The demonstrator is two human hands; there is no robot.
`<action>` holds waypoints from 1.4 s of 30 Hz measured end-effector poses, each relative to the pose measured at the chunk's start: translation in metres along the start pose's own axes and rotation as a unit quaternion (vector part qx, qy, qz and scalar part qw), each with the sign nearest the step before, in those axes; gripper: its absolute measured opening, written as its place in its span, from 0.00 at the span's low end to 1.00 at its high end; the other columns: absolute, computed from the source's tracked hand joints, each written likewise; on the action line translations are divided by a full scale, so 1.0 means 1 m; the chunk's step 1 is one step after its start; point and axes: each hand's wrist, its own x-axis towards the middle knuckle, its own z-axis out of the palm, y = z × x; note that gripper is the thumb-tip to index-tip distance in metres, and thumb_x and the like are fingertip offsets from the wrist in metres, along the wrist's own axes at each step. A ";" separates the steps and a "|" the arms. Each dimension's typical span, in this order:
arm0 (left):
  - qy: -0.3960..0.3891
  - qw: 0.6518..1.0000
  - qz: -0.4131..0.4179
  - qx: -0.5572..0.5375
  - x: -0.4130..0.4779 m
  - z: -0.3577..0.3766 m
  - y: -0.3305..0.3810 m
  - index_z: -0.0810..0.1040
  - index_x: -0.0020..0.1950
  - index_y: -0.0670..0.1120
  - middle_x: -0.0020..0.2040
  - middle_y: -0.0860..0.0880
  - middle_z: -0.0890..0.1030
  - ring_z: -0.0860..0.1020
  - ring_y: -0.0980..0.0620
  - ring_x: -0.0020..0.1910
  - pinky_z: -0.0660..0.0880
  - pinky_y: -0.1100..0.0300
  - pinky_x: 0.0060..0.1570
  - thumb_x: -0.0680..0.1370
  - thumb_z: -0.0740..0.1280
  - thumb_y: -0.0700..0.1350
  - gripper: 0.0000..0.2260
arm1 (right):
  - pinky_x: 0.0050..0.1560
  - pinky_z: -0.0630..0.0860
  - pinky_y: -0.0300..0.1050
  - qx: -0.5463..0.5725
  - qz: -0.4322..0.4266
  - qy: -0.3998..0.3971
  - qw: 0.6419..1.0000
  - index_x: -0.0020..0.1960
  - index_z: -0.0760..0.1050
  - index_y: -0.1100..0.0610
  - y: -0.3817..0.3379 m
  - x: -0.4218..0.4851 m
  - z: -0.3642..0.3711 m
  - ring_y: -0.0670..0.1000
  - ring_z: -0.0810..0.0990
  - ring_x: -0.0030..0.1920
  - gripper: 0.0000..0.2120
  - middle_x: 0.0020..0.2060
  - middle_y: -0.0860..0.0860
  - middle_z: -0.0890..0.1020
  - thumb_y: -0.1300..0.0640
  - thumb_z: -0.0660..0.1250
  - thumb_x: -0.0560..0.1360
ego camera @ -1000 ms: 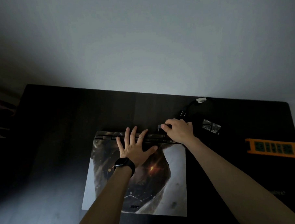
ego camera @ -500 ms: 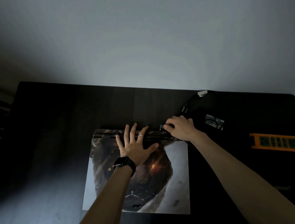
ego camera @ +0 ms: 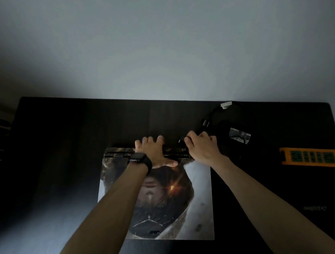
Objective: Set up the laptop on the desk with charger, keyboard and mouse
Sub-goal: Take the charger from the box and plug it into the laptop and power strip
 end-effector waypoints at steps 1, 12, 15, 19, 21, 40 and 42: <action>-0.021 1.000 -0.001 -0.006 0.002 -0.004 0.002 0.68 0.67 0.57 0.62 0.46 0.72 0.67 0.43 0.64 0.62 0.45 0.63 0.59 0.66 0.78 0.43 | 0.65 0.60 0.57 0.005 0.002 0.009 1.000 0.60 0.69 0.48 0.001 -0.002 -0.001 0.53 0.71 0.61 0.14 0.51 0.50 0.77 0.45 0.48 0.84; 0.091 0.990 0.034 -0.098 -0.065 -0.018 -0.001 0.74 0.62 0.61 0.56 0.53 0.67 0.64 0.51 0.60 0.57 0.47 0.65 0.62 0.70 0.74 0.32 | 0.65 0.70 0.56 0.164 -0.087 0.125 0.975 0.59 0.81 0.46 0.011 -0.062 -0.035 0.46 0.74 0.55 0.11 0.42 0.35 0.79 0.48 0.65 0.80; 0.135 0.985 0.042 -0.099 -0.088 -0.018 0.004 0.75 0.60 0.62 0.56 0.54 0.67 0.64 0.52 0.58 0.57 0.48 0.64 0.61 0.69 0.74 0.31 | 0.65 0.72 0.51 0.198 -0.086 0.077 0.974 0.58 0.81 0.48 0.001 -0.076 -0.032 0.43 0.76 0.53 0.10 0.41 0.36 0.77 0.49 0.64 0.81; 0.159 0.982 0.044 -0.092 -0.107 -0.019 0.010 0.75 0.60 0.62 0.59 0.53 0.68 0.64 0.52 0.59 0.57 0.48 0.64 0.62 0.69 0.74 0.30 | 0.55 0.75 0.45 0.251 -0.068 0.069 0.963 0.53 0.81 0.49 -0.003 -0.089 -0.030 0.42 0.79 0.48 0.09 0.43 0.42 0.82 0.48 0.63 0.81; 0.174 0.979 0.040 -0.101 -0.115 -0.018 0.009 0.75 0.60 0.62 0.59 0.53 0.68 0.64 0.51 0.60 0.56 0.47 0.64 0.62 0.69 0.73 0.30 | 0.51 0.76 0.41 0.274 -0.066 0.081 0.956 0.51 0.81 0.49 -0.001 -0.096 -0.032 0.43 0.80 0.48 0.08 0.43 0.44 0.82 0.49 0.64 0.80; 0.237 0.964 0.037 -0.116 -0.133 -0.011 0.007 0.79 0.57 0.59 0.56 0.52 0.70 0.65 0.51 0.59 0.55 0.48 0.62 0.58 0.71 0.74 0.33 | 0.51 0.77 0.44 0.226 -0.139 0.146 0.953 0.51 0.84 0.51 -0.008 -0.106 -0.042 0.45 0.79 0.49 0.07 0.44 0.43 0.82 0.52 0.68 0.78; 0.227 0.966 0.041 -0.113 -0.132 -0.011 0.009 0.78 0.59 0.60 0.58 0.52 0.69 0.64 0.51 0.60 0.54 0.47 0.63 0.59 0.70 0.74 0.33 | 0.50 0.76 0.38 0.272 -0.114 0.173 0.940 0.51 0.83 0.51 -0.011 -0.103 -0.046 0.45 0.78 0.50 0.05 0.44 0.42 0.81 0.55 0.68 0.79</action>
